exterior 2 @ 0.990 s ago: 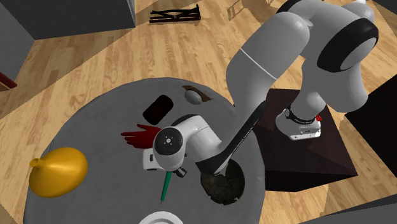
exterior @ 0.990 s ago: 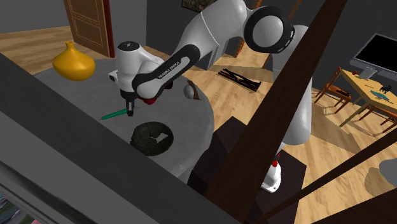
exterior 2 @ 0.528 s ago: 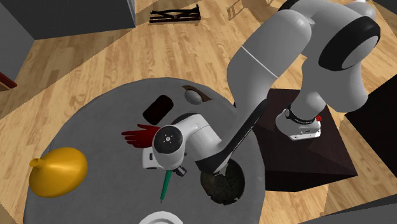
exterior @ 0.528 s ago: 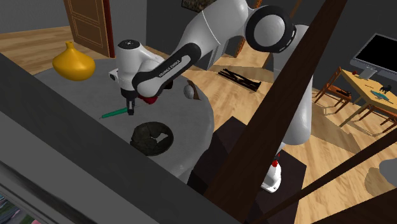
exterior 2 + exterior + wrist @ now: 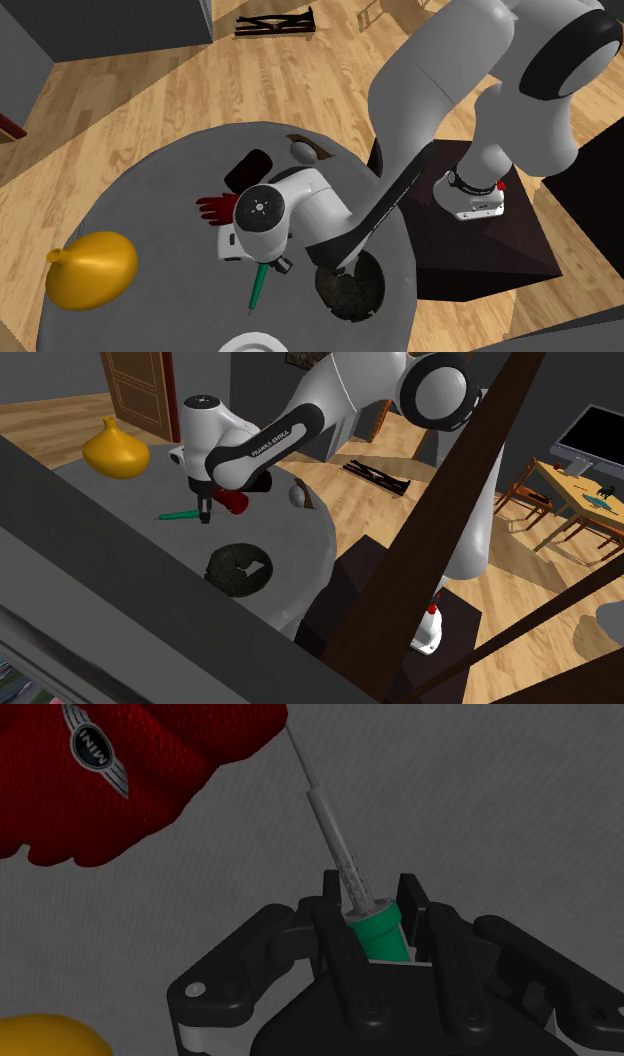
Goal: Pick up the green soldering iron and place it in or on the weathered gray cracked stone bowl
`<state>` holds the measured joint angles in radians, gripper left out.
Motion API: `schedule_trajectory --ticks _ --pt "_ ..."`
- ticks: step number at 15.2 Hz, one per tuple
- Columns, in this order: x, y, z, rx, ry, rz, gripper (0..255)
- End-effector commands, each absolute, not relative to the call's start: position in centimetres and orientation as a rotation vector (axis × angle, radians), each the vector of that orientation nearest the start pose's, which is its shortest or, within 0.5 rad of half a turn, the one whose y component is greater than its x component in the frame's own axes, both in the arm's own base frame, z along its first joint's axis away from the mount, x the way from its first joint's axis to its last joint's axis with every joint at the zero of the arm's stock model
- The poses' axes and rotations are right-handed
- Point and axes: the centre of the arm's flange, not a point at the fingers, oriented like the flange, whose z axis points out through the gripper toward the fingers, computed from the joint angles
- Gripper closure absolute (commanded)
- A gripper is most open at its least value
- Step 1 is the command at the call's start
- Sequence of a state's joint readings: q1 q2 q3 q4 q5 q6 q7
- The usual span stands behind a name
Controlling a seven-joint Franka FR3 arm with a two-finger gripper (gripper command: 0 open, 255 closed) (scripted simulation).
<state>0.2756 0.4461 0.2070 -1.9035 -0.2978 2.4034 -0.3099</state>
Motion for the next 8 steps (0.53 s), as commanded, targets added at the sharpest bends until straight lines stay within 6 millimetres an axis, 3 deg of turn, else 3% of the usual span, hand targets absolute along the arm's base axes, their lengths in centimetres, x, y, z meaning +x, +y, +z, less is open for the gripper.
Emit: schedule_trajectory --ticks 1,8 --pt "56.8 28.7 28.6 -2.866 -1.536 -0.131 255" --pt "56.8 28.7 32.3 -2.866 -1.536 -0.131 255"
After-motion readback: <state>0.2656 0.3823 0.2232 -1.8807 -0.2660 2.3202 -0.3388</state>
